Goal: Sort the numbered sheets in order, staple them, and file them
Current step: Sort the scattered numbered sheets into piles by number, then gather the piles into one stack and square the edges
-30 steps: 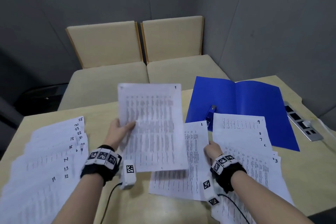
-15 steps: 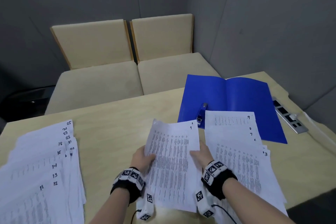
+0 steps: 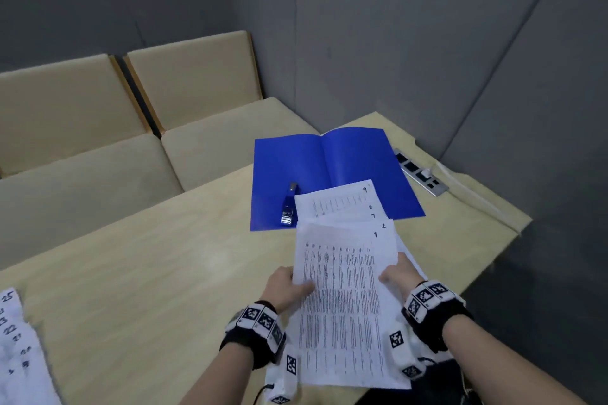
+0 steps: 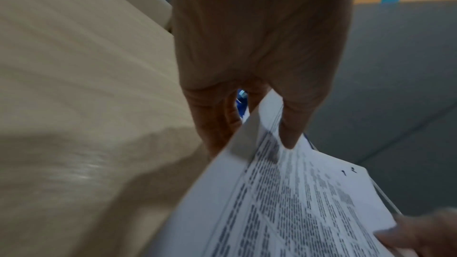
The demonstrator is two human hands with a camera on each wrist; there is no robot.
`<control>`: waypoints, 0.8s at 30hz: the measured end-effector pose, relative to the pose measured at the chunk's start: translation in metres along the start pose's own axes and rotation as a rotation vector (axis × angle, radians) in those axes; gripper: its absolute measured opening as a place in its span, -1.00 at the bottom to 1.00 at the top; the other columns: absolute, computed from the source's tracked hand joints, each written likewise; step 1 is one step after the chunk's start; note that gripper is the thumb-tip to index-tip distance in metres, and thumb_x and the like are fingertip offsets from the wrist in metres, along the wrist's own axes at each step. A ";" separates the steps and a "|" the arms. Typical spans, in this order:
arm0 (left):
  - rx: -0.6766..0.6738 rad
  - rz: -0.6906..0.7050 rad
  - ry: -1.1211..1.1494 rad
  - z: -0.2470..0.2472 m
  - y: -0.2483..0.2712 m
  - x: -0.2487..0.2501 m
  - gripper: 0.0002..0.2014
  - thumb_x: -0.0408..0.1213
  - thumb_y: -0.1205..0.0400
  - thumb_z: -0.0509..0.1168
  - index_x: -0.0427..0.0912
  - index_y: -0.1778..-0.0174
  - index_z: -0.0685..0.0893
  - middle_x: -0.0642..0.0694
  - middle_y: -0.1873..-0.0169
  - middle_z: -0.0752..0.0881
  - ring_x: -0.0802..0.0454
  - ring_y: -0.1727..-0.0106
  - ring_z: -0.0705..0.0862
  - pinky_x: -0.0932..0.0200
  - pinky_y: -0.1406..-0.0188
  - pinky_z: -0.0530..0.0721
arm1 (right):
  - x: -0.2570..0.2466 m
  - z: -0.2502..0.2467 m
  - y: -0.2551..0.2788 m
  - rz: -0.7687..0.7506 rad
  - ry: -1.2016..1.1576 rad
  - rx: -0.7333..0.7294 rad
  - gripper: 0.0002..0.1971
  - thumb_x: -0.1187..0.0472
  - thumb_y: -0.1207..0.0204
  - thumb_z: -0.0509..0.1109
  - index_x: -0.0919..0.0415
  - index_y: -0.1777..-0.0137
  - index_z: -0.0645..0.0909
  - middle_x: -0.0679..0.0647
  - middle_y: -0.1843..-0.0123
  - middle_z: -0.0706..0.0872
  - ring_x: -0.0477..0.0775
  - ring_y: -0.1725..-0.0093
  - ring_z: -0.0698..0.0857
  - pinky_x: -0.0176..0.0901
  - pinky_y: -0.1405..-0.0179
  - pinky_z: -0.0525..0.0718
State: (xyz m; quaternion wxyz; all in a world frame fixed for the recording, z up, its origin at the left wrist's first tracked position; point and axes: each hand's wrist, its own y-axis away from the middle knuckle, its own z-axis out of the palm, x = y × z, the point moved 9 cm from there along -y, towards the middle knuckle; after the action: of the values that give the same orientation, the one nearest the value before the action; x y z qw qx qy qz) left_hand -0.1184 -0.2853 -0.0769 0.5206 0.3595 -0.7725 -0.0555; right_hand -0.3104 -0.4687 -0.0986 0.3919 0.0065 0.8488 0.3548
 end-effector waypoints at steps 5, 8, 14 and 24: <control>-0.028 0.002 -0.340 0.033 -0.007 0.001 -0.75 0.07 -0.56 0.30 -0.02 0.28 0.50 0.03 0.27 0.62 0.02 0.22 0.58 0.21 0.22 0.49 | 0.032 -0.030 -0.015 0.086 0.195 0.053 -0.32 0.42 -0.42 0.13 0.20 -0.59 0.12 0.27 -0.38 0.53 0.30 -0.29 0.56 0.05 -0.31 0.57; -0.057 -0.011 -0.373 0.043 -0.009 -0.005 -0.82 0.00 -0.51 0.34 0.03 0.27 0.51 0.00 0.10 0.69 0.04 0.10 0.59 0.22 0.06 0.53 | 0.021 -0.045 0.001 0.122 0.382 0.084 -0.44 0.38 -0.59 0.13 0.29 -0.57 0.08 0.33 -0.41 0.50 0.33 -0.34 0.56 -0.03 -0.18 0.54; 0.047 0.015 -0.326 0.013 0.000 -0.010 -0.90 -0.10 -0.54 0.30 -0.01 0.20 0.53 -0.05 0.06 0.72 0.03 0.12 0.58 0.25 0.15 0.48 | -0.019 -0.035 0.009 -0.017 0.646 0.292 -0.33 0.24 -0.47 0.32 0.06 -0.54 0.11 0.25 -0.48 0.27 0.28 -0.45 0.32 0.19 -0.38 0.36; 0.899 -0.466 -0.329 -0.225 0.146 -0.170 -0.70 -0.10 -0.67 0.13 -0.03 -0.31 0.49 -0.08 -0.30 0.52 -0.10 -0.34 0.46 -0.09 -0.31 0.40 | -0.128 0.269 0.104 -0.592 0.357 -0.367 -0.66 0.42 -0.50 0.25 0.16 -0.25 0.53 0.12 -0.18 0.47 0.09 -0.04 0.60 -0.08 -0.19 0.59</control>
State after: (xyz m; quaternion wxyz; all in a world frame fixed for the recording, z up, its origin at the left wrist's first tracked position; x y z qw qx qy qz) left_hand 0.0323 -0.0089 -0.0378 0.1609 0.6957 -0.6911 0.1113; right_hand -0.0696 -0.2675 -0.0698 0.3179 -0.3707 0.7914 0.3679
